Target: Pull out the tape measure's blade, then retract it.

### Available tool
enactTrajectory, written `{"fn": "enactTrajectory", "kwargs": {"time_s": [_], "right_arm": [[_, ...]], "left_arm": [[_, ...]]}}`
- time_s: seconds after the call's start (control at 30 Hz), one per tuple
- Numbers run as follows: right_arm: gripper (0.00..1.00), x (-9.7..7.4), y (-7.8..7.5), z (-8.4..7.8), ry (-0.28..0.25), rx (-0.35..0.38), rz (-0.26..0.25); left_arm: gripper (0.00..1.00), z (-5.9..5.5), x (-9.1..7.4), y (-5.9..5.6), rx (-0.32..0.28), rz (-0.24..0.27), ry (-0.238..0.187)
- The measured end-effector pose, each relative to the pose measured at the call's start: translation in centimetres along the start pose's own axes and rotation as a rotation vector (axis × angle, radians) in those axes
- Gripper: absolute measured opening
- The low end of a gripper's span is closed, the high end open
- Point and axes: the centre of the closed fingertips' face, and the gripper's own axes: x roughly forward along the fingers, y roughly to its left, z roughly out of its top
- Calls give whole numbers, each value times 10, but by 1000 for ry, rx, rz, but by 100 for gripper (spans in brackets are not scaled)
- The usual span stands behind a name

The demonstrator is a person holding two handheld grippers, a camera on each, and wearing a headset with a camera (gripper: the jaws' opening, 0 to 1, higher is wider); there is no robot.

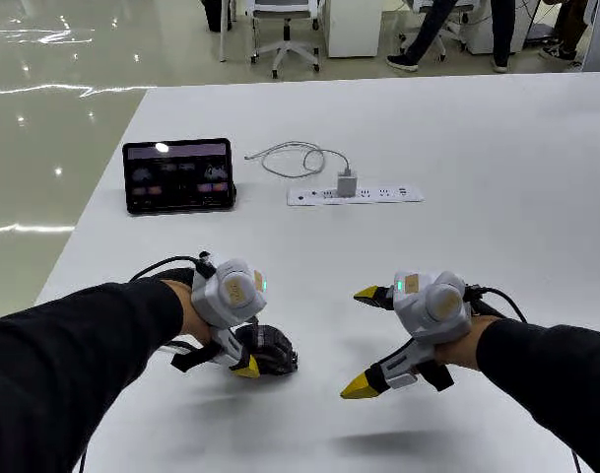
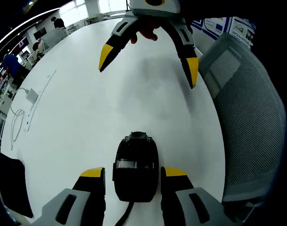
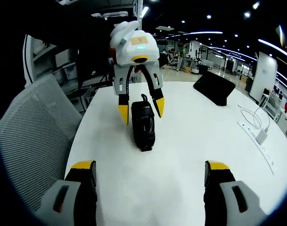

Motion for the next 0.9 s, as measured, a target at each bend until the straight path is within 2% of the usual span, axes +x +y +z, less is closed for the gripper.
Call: {"fn": "enactTrajectory", "kwargs": {"time_s": [0.03,0.07,0.17,0.23,0.33,0.47,0.53,0.57,0.63,0.67,0.73,0.77,0.9], "right_arm": [[91,3,-1,2,0,4,3],[90,5,-1,3,-2,4,5],[88,12,-2,8,-6,14,9],[87,19,0,11,-10,46,33],[80,31,2,8,23,39,54],[70,41,3,5,47,41,49],[60,46,4,1,71,21,51],[60,48,6,-1,82,1,63],[66,53,9,0,87,24,71],[65,54,11,1,85,23,78],[55,56,13,1,93,19,79],[53,58,15,1,100,9,86],[53,65,19,2,99,-3,98]], "left_arm": [[34,0,1,-4,7,-24,6],[33,1,3,-2,0,-6,0],[33,0,4,-2,-14,-9,6],[33,0,4,-3,-19,-7,5],[32,0,4,-3,-21,-8,9],[32,-1,4,-3,-30,-11,7],[32,-1,4,-3,-47,-2,9],[32,-1,4,-3,-63,-1,9],[32,-1,5,-2,-74,-9,4],[32,-1,5,-3,-73,-13,-2],[32,-1,4,-3,-71,-17,-9],[32,-1,5,-2,-80,-14,-19],[32,0,6,-1,-88,-8,-22]]}}
